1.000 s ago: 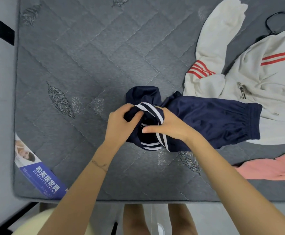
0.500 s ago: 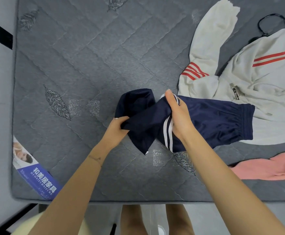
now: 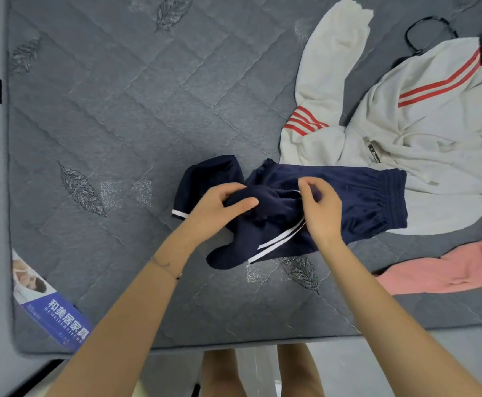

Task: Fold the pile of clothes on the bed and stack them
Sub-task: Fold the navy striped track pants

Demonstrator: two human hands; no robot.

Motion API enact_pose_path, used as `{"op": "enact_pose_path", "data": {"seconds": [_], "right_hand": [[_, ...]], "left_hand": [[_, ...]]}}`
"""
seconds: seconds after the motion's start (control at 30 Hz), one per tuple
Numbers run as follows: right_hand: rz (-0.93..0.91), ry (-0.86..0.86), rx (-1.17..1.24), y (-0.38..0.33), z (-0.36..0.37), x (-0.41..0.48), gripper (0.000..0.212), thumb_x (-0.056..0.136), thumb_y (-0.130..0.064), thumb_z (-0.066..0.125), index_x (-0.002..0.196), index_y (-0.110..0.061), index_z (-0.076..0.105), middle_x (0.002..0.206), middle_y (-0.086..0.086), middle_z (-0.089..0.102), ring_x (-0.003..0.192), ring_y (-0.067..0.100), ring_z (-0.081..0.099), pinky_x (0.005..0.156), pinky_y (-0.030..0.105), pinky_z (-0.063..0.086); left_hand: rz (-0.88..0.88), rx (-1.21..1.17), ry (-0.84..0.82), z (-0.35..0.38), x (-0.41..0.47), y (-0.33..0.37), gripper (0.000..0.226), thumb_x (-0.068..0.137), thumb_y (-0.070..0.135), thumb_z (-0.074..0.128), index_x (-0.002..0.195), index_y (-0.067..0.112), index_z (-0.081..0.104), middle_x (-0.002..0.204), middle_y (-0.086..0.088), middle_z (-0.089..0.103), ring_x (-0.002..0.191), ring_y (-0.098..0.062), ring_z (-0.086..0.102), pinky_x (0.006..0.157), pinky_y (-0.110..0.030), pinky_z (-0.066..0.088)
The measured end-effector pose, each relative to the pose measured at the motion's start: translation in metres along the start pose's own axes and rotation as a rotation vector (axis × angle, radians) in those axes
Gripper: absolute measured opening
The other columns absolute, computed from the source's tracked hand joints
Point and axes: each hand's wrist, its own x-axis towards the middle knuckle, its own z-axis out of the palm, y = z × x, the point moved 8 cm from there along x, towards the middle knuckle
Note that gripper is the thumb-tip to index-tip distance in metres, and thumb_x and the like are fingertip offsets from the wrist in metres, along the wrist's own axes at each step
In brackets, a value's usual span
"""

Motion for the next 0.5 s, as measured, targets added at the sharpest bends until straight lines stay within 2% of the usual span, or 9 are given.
{"op": "enact_pose_path", "data": {"seconds": [0.1,0.13,0.17,0.23,0.3,0.37,0.4,0.43,0.5], "right_hand": [[-0.044,-0.243,0.099,-0.008,0.007,-0.004,0.027,0.101,-0.034,0.049,0.107,-0.019,0.070,0.108,-0.015,0.069,0.107,-0.003,0.059,0.091,0.012,0.042],[-0.018,-0.325,0.107,-0.007,0.010,-0.006,0.034,0.102,-0.037,0.045,0.103,-0.015,0.071,0.104,-0.012,0.071,0.101,-0.002,0.061,0.087,0.015,0.045],[-0.004,-0.350,0.080,-0.004,0.010,-0.007,0.042,0.102,-0.040,0.043,0.090,-0.011,0.071,0.090,-0.009,0.071,0.087,0.000,0.062,0.079,0.021,0.047],[-0.026,-0.275,-0.012,0.000,-0.004,-0.004,0.055,0.100,-0.046,0.045,0.056,-0.013,0.046,0.053,-0.007,0.049,0.055,0.003,0.041,0.057,0.026,0.036],[-0.044,-0.233,-0.179,0.010,-0.019,0.000,0.058,0.095,-0.048,0.052,0.054,-0.018,0.026,0.048,-0.005,0.027,0.050,0.009,0.026,0.053,0.028,0.025],[-0.012,-0.291,-0.429,0.029,-0.026,0.001,0.060,0.091,-0.053,0.056,0.055,-0.018,0.024,0.049,-0.003,0.025,0.051,0.013,0.027,0.054,0.033,0.027],[0.024,-0.311,-0.544,0.041,-0.029,0.000,0.059,0.090,-0.055,0.056,0.055,-0.018,0.026,0.049,-0.003,0.029,0.051,0.014,0.032,0.054,0.033,0.029],[0.055,-0.294,-0.614,0.050,-0.032,-0.001,0.057,0.090,-0.057,0.055,0.056,-0.018,0.032,0.050,-0.004,0.036,0.053,0.015,0.040,0.055,0.034,0.033],[0.063,-0.200,-0.604,0.053,-0.031,-0.002,0.041,0.090,-0.054,0.058,0.068,-0.019,0.054,0.066,-0.006,0.056,0.067,0.016,0.055,0.062,0.034,0.043]], "left_hand": [[0.047,0.066,0.002,0.048,0.016,0.003,0.007,0.094,0.014,0.061,0.096,0.016,0.068,0.087,0.012,0.067,0.082,0.005,0.059,0.080,-0.015,0.043],[0.051,0.042,-0.005,0.064,0.020,0.003,0.010,0.095,0.013,0.059,0.095,0.019,0.068,0.087,0.012,0.067,0.082,0.005,0.059,0.080,-0.016,0.044],[0.039,-0.003,-0.006,0.076,0.022,0.004,0.013,0.096,0.015,0.058,0.092,0.023,0.068,0.085,0.014,0.067,0.081,0.004,0.059,0.079,-0.015,0.046],[0.005,-0.069,0.027,0.089,0.028,0.000,0.023,0.098,0.021,0.056,0.080,0.031,0.066,0.076,0.017,0.065,0.074,0.003,0.057,0.074,-0.013,0.045],[-0.020,-0.034,0.140,0.080,0.031,-0.009,0.023,0.098,0.025,0.056,0.078,0.027,0.067,0.076,0.015,0.067,0.073,0.000,0.060,0.074,-0.018,0.046],[-0.020,0.242,0.316,0.049,0.032,-0.021,0.014,0.096,0.023,0.057,0.096,0.016,0.069,0.097,0.003,0.071,0.093,-0.012,0.065,0.085,-0.029,0.048],[-0.022,0.436,0.381,0.032,0.033,-0.028,0.019,0.096,0.021,0.056,0.110,0.012,0.067,0.113,-0.005,0.068,0.107,-0.020,0.061,0.094,-0.034,0.045],[-0.062,0.587,0.425,0.014,0.032,-0.039,0.031,0.096,0.021,0.056,0.124,0.009,0.060,0.130,-0.012,0.058,0.122,-0.028,0.052,0.103,-0.038,0.039],[-0.204,0.698,0.525,-0.022,0.026,-0.065,0.052,0.097,0.026,0.055,0.145,0.012,0.041,0.152,-0.019,0.032,0.140,-0.035,0.030,0.114,-0.045,0.024]]}}
